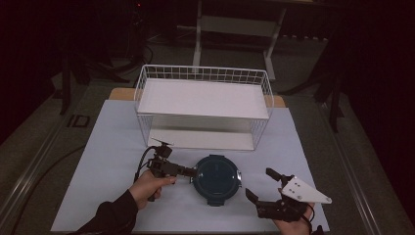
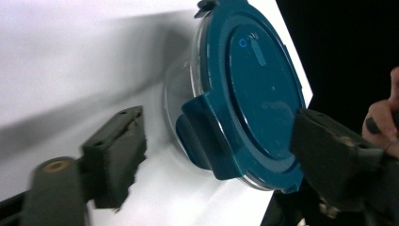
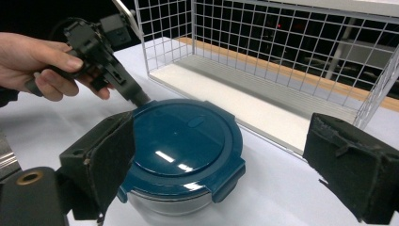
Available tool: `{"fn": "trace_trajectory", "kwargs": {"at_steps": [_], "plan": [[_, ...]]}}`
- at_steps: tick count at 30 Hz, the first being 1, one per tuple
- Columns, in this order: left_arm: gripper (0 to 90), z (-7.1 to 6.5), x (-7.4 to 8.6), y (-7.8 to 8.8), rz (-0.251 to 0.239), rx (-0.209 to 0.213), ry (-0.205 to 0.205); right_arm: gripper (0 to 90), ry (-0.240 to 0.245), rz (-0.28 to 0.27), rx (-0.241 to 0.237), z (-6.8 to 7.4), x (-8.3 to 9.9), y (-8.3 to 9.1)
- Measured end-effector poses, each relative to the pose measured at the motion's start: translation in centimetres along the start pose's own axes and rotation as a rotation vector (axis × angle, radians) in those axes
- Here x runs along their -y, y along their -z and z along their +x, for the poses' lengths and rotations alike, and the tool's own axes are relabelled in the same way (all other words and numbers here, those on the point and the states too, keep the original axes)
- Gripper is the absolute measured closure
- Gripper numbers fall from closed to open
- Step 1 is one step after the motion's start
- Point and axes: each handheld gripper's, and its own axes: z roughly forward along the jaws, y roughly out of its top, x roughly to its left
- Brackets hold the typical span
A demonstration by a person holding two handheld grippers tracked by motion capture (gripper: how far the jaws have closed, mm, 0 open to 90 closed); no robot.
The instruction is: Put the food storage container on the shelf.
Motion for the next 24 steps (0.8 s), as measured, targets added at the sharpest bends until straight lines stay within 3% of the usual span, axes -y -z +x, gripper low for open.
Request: {"fn": "trace_trajectory", "kwargs": {"at_steps": [4,10,14,20,24], "plan": [[33.6,0.4,0.0,-0.5,0.018,0.012,0.048,9.5,0.025,0.002,0.007,0.3,-0.1,0.1],[46.1,0.9,0.1,-1.0,0.041,0.073,0.093,9.6,0.049,0.017,0.006,0.6,0.0,-0.1],[52.1,1.4,0.1,-1.0,0.046,0.077,0.127,9.6,0.052,0.016,0.004,0.7,0.0,0.0],[48.5,1.7,0.2,-1.8,0.075,0.110,0.165,9.6,0.049,0.021,0.006,0.8,0.0,-0.2],[51.8,2.0,0.2,-1.9,0.061,0.131,0.170,9.9,0.050,0.021,0.011,0.7,0.0,-0.1]]}}
